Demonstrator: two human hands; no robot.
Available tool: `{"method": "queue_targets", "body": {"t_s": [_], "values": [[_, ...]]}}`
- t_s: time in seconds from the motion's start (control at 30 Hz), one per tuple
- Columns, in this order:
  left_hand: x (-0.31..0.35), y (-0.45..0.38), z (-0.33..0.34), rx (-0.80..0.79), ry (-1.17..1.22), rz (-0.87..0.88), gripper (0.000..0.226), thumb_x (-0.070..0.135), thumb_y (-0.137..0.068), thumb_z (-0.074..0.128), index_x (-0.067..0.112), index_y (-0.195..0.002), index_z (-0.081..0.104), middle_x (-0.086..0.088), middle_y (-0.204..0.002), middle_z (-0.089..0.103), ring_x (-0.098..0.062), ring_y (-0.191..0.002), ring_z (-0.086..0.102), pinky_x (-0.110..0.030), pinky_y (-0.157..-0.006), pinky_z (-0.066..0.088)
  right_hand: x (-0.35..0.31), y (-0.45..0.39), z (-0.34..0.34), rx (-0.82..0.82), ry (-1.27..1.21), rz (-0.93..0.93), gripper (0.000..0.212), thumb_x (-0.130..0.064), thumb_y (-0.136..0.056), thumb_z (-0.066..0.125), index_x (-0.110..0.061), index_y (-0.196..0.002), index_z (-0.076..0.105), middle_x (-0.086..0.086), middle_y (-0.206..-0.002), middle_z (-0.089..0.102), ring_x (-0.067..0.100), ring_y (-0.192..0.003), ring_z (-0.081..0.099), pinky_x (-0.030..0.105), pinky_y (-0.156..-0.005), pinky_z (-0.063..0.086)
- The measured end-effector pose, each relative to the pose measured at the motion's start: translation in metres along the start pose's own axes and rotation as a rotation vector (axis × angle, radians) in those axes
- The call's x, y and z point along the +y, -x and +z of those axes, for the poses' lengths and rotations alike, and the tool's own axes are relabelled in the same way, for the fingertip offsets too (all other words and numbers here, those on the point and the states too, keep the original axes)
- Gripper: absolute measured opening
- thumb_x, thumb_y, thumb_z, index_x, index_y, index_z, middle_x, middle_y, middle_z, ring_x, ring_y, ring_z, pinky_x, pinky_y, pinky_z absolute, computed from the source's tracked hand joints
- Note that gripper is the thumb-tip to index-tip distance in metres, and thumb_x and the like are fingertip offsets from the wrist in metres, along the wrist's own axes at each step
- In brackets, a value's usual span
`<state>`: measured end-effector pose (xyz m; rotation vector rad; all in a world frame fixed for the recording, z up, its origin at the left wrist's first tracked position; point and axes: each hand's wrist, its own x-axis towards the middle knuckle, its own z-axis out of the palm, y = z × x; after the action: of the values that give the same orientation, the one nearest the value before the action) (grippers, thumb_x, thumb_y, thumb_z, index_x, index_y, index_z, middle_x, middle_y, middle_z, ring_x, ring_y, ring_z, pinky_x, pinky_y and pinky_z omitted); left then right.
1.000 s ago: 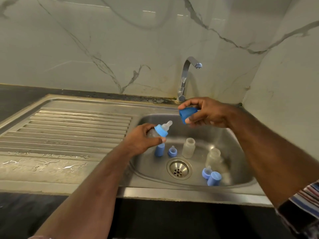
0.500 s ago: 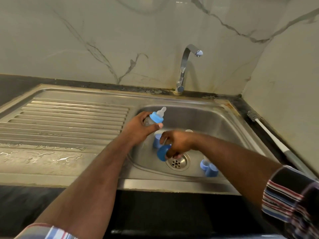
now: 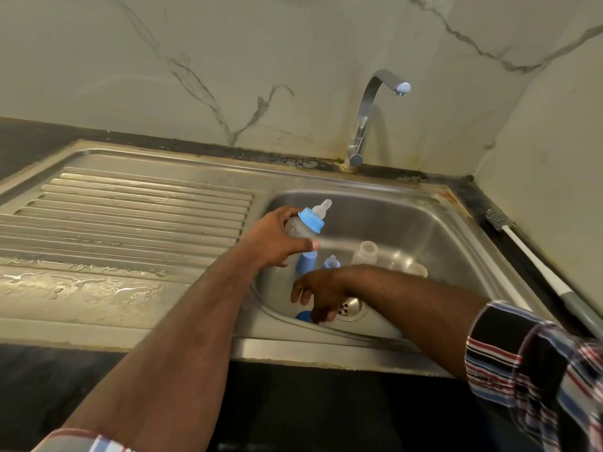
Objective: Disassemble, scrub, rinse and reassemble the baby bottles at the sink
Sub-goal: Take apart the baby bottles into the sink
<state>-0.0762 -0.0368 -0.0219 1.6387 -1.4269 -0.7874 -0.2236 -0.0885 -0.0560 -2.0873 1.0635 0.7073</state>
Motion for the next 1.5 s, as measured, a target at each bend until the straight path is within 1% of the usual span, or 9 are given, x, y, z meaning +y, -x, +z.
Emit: {"method": "queue_targets", "body": {"t_s": [0.17,0.23,0.33,0.5,0.87,1.1,1.2,1.27,1.5], "values": [[0.001,0.001,0.001,0.011,-0.038,0.007,0.075,0.021,-0.071,0.091,0.024,-0.134,0.052,0.003,-0.113,0.061,-0.014,-0.099,0.062,-0.031,-0.061,0.061,0.018,0.044,-0.056,0.400,-0.675,-0.085,0.025,-0.012,-0.104,0.047,-0.008,-0.125,0.059,0.017,-0.100,0.069,0.029,-0.074,0.070,0.051,-0.086,0.058],[0.001,0.001,0.002,0.017,-0.079,-0.001,0.070,0.024,-0.069,0.092,0.024,-0.128,0.054,0.006,-0.105,0.061,-0.014,-0.094,0.064,-0.035,-0.065,0.062,0.017,0.063,-0.074,0.456,-0.964,-0.176,0.045,-0.047,-0.103,0.046,-0.011,-0.127,0.060,0.018,-0.106,0.070,0.030,-0.082,0.073,0.046,-0.081,0.060],[0.001,0.002,0.004,-0.016,-0.192,0.007,0.072,0.028,-0.068,0.092,0.022,-0.131,0.057,0.003,-0.112,0.066,-0.018,-0.099,0.066,-0.045,-0.083,0.061,0.007,0.077,-0.083,0.371,-0.794,-0.203,0.068,-0.071,-0.083,0.056,-0.016,-0.124,0.063,0.020,-0.111,0.069,0.031,-0.087,0.074,0.039,-0.075,0.061],[0.007,0.007,0.003,-0.074,-0.222,0.007,0.069,0.028,-0.072,0.091,0.022,-0.133,0.059,0.001,-0.110,0.067,-0.016,-0.092,0.067,-0.037,-0.074,0.063,-0.002,0.079,-0.077,0.409,-0.549,-0.254,0.037,-0.031,-0.083,0.080,-0.010,-0.112,0.070,0.016,-0.103,0.073,0.026,-0.083,0.075,0.028,-0.069,0.060],[0.018,0.017,-0.002,-0.274,0.055,-0.148,0.045,0.020,-0.083,0.083,0.015,-0.124,0.065,-0.008,-0.109,0.072,-0.024,-0.096,0.072,-0.037,-0.069,0.064,0.015,0.084,-0.078,0.400,-0.470,-0.431,0.045,0.006,-0.076,0.080,-0.014,-0.115,0.072,0.005,-0.116,0.073,0.019,-0.104,0.071,0.032,-0.087,0.059],[0.015,0.012,0.005,-0.164,-0.163,-0.033,0.067,0.024,-0.075,0.088,0.019,-0.134,0.057,0.001,-0.113,0.066,-0.016,-0.096,0.068,-0.033,-0.067,0.064,0.019,0.085,-0.080,0.293,-0.564,-0.122,0.050,-0.052,-0.088,0.066,-0.012,-0.119,0.065,0.020,-0.110,0.070,0.027,-0.083,0.074,0.042,-0.079,0.061],[0.014,0.013,0.004,-0.160,-0.197,-0.042,0.071,0.026,-0.076,0.088,0.021,-0.138,0.054,0.000,-0.117,0.064,-0.016,-0.098,0.066,-0.035,-0.072,0.064,0.025,0.082,-0.084,0.342,-0.574,-0.246,0.022,-0.008,-0.089,0.073,-0.016,-0.109,0.072,0.017,-0.114,0.068,0.027,-0.091,0.073,0.042,-0.084,0.061],[0.014,0.012,0.004,-0.155,-0.213,-0.052,0.071,0.027,-0.077,0.087,0.021,-0.139,0.053,-0.001,-0.118,0.063,-0.017,-0.099,0.065,-0.037,-0.074,0.064,0.028,0.083,-0.085,0.371,-0.612,-0.303,0.042,0.014,-0.080,0.069,-0.019,-0.106,0.074,0.012,-0.121,0.065,0.029,-0.103,0.071,0.044,-0.088,0.060],[0.013,0.011,0.004,-0.096,-0.212,-0.041,0.069,0.029,-0.076,0.088,0.023,-0.135,0.052,0.000,-0.119,0.062,-0.018,-0.100,0.065,-0.042,-0.077,0.063,0.037,0.076,-0.084,0.454,-0.870,-0.291,0.038,-0.006,-0.083,0.077,-0.020,-0.117,0.070,0.014,-0.119,0.067,0.030,-0.101,0.072,0.044,-0.085,0.060]]}}
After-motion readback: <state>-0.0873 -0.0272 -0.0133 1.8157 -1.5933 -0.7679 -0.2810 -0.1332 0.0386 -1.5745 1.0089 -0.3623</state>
